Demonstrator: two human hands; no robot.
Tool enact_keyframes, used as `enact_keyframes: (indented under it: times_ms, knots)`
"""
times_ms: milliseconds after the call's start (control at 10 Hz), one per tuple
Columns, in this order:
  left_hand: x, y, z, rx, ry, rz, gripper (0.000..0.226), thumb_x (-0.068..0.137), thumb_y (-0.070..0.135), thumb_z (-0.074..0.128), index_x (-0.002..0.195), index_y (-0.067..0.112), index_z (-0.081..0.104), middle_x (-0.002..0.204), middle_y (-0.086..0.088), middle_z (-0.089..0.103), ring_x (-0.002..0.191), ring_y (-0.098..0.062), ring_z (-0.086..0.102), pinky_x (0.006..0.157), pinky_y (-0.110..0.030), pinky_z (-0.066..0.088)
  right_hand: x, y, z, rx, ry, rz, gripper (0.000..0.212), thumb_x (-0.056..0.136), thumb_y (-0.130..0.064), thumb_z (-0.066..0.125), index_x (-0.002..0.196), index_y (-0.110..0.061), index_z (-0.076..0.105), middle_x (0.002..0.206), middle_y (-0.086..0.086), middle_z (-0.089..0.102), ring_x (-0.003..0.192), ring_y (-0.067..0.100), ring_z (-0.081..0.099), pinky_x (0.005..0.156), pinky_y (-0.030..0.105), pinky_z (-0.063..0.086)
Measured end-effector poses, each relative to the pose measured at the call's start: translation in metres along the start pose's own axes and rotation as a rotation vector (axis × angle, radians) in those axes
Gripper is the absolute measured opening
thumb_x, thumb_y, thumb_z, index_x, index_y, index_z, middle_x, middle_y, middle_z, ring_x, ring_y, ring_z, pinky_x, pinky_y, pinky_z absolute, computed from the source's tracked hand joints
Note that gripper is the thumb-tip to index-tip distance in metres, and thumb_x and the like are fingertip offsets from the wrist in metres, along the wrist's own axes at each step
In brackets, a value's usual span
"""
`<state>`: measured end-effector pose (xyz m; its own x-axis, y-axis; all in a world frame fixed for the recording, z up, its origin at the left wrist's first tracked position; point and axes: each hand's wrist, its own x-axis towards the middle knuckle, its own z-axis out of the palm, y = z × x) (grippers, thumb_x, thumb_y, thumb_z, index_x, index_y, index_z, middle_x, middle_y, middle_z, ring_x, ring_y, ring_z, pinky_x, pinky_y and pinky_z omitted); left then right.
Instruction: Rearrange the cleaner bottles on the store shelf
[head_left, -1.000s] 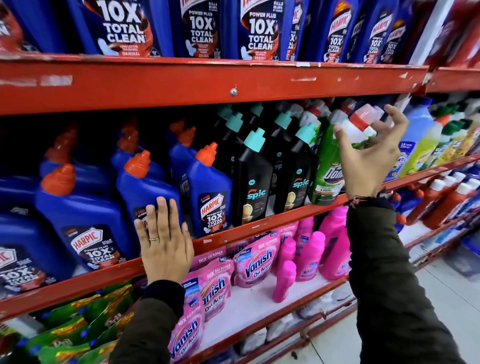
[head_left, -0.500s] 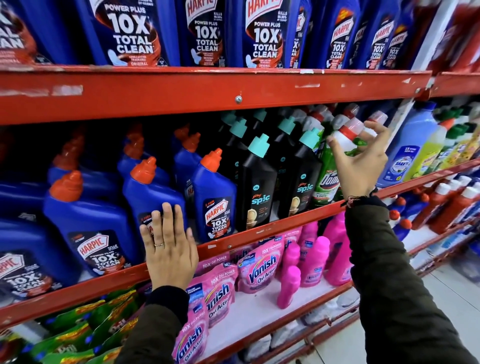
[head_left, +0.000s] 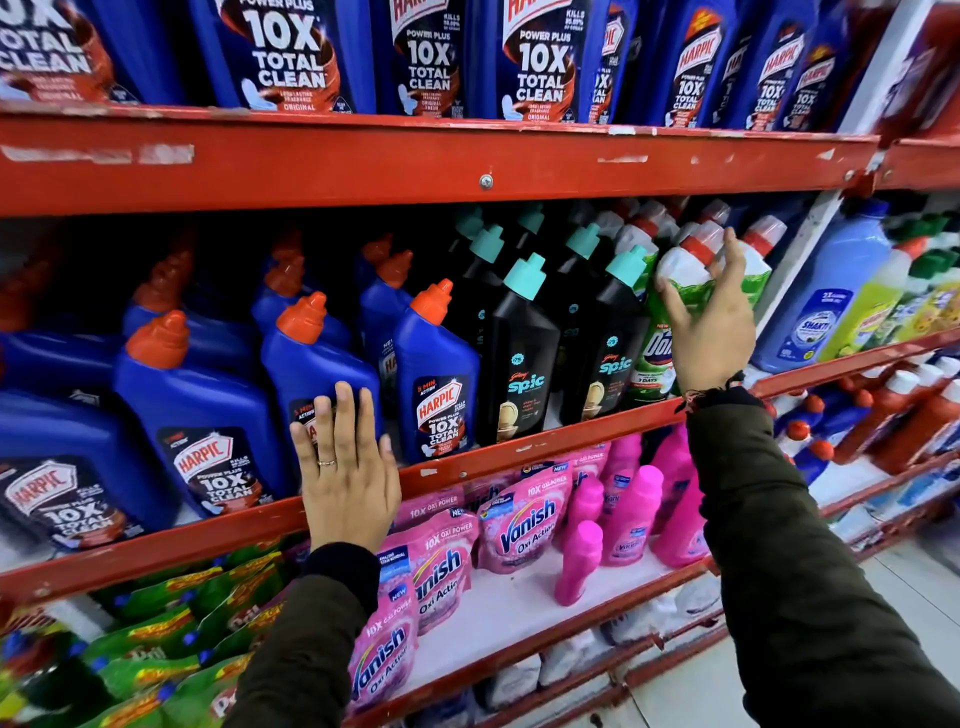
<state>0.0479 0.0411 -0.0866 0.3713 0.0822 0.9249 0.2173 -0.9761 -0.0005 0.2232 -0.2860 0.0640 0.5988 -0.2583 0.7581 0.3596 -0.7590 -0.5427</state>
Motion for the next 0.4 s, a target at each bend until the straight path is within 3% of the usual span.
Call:
enact_keyframes:
  times_ms: [100,200,300,400]
  knots:
    - [0.000,0.001,-0.004,0.008,-0.017,-0.013,0.076,0.105,0.025,0.039,0.166,0.008,-0.004,0.173,-0.008,-0.017,0.161,-0.025,-0.015,0.131,-0.048,-0.010,-0.004,0.003,-0.007,0.098,-0.081,-0.047,0.078,0.105,-0.038,0.067,0.168,-0.016,0.026,0.164,0.012,0.052,0.143,0.029,0.059,0.103,0.043,0.055]
    - [-0.002,0.005,-0.009,-0.001,-0.032,-0.032,0.078,0.105,0.027,0.040,0.166,0.011,-0.006,0.172,-0.007,-0.018,0.161,-0.025,-0.015,0.131,-0.046,-0.009,-0.016,0.007,-0.014,0.174,-0.075,-0.087,0.067,0.111,-0.032,0.059,0.165,-0.004,0.030,0.168,0.017,0.040,0.157,0.031,0.043,0.123,0.046,0.044]
    - [0.013,0.016,-0.026,0.014,-0.054,-0.045,0.078,0.105,0.034,0.039,0.166,0.012,-0.005,0.172,-0.007,-0.018,0.161,-0.026,-0.015,0.131,-0.047,-0.009,-0.025,-0.004,-0.025,0.233,-0.040,-0.108,0.062,0.112,-0.034,0.056,0.160,-0.002,0.036,0.164,0.022,0.039,0.156,0.035,0.041,0.126,0.050,0.041]
    - [0.047,0.044,-0.045,-0.015,0.011,-0.026,0.078,0.104,0.037,0.040,0.166,0.012,0.000,0.173,-0.005,-0.015,0.161,-0.025,-0.014,0.131,-0.047,-0.010,-0.027,-0.017,-0.032,0.279,-0.018,-0.290,0.059,0.110,-0.030,0.059,0.157,0.000,0.041,0.164,0.023,0.038,0.157,0.038,0.037,0.129,0.055,0.035]
